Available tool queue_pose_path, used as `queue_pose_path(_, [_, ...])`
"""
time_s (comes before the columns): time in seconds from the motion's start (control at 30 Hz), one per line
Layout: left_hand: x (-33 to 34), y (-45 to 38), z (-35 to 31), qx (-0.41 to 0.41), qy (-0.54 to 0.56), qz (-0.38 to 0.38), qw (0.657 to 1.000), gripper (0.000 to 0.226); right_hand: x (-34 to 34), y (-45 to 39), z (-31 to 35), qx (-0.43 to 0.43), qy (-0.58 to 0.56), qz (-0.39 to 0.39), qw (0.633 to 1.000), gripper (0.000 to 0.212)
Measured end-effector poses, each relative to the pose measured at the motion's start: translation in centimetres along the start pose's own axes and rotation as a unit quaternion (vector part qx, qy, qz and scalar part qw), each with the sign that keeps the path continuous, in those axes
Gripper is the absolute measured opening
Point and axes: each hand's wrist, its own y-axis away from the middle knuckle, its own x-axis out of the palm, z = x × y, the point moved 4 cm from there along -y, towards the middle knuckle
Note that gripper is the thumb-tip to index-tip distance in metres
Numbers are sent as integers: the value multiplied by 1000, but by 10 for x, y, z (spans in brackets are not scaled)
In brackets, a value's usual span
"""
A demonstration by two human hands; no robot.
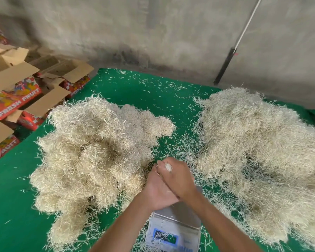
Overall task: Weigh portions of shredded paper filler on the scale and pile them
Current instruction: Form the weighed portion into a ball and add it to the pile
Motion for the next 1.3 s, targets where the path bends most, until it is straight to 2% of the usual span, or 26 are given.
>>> queue_pose_path(0.07, [-9, -10, -4, 13, 8, -32, 999, 96, -4, -29, -14, 72, 40, 58, 995, 29])
queue_pose_path(0.17, [-23, -18, -20, 74, 24, -100, 992, 79, -22, -81, -16, 80, 5, 37, 996, 60])
queue_pose_path(0.23, [-31, -19, -29, 77, 36, -133, 987, 72, -28, -105, -24, 64, -1, 23, 998, 73])
queue_pose_path(0.33, [-45, -27, -31, 70, -8, -150, 986, 66, -27, -97, -64, 97, 42, 19, 994, 73])
queue_pose_path(0.4, [-51, -36, -26, 74, -103, -179, 976, 53, -21, -71, -101, 151, 50, 40, 986, 68])
queue_pose_path(0.47, [-48, -51, -22, 90, -226, -213, 946, 39, -20, -42, -137, 198, 38, 51, 978, 61])
queue_pose_path(0.57, [-31, -82, -13, 104, -322, -212, 917, 29, -36, -15, -178, 194, 59, 20, 979, 49])
queue_pose_path(0.63, [-16, -107, -9, 94, -345, -196, 913, 27, -49, -11, -203, 177, 112, 7, 978, 54])
queue_pose_path(0.7, [-2, -137, -6, 81, -361, -189, 910, 27, -60, -13, -229, 163, 181, 19, 970, 70])
queue_pose_path(0.8, [9, -179, -3, 60, -369, -202, 905, 35, -58, -19, -264, 178, 245, 99, 948, 86])
queue_pose_path(0.83, [9, -189, 0, 45, -366, -211, 905, 36, -53, -18, -274, 192, 257, 129, 938, 86])
queue_pose_path(0.9, [12, -205, 6, 0, -369, -215, 904, 35, -45, -14, -287, 195, 277, 150, 929, 70])
queue_pose_path(0.97, [18, -217, 11, -41, -360, -210, 908, 35, -42, -12, -285, 190, 234, 91, 949, 53])
queue_pose_path(1.0, [19, -220, 13, -56, -342, -209, 914, 37, -43, -12, -279, 199, 175, 43, 963, 50])
queue_pose_path(1.07, [21, -220, 11, -61, -331, -215, 917, 39, -49, -12, -262, 229, 21, -18, 973, 57])
queue_pose_path(1.1, [22, -218, 7, -49, -321, -202, 924, 49, -49, -8, -253, 249, -51, -7, 967, 63])
queue_pose_path(1.13, [21, -223, 3, -21, -301, -186, 935, 76, -51, -3, -246, 252, -93, 6, 963, 66])
queue_pose_path(1.17, [12, -231, -1, -14, -357, -185, 915, 96, -55, 2, -240, 241, -113, -7, 964, 68])
queue_pose_path(1.2, [11, -235, -7, 30, -429, -190, 882, 93, -64, 7, -234, 228, -139, -52, 962, 68])
queue_pose_path(1.23, [19, -232, -6, 48, -482, -187, 854, 65, -75, 11, -230, 220, -184, -124, 950, 64])
queue_pose_path(1.27, [26, -228, -7, 92, -565, -181, 800, 25, -87, 13, -228, 220, -222, -198, 929, 57])
queue_pose_path(1.3, [37, -228, -9, 114, -583, -209, 777, 8, -96, 11, -230, 227, -247, -248, 909, 50])
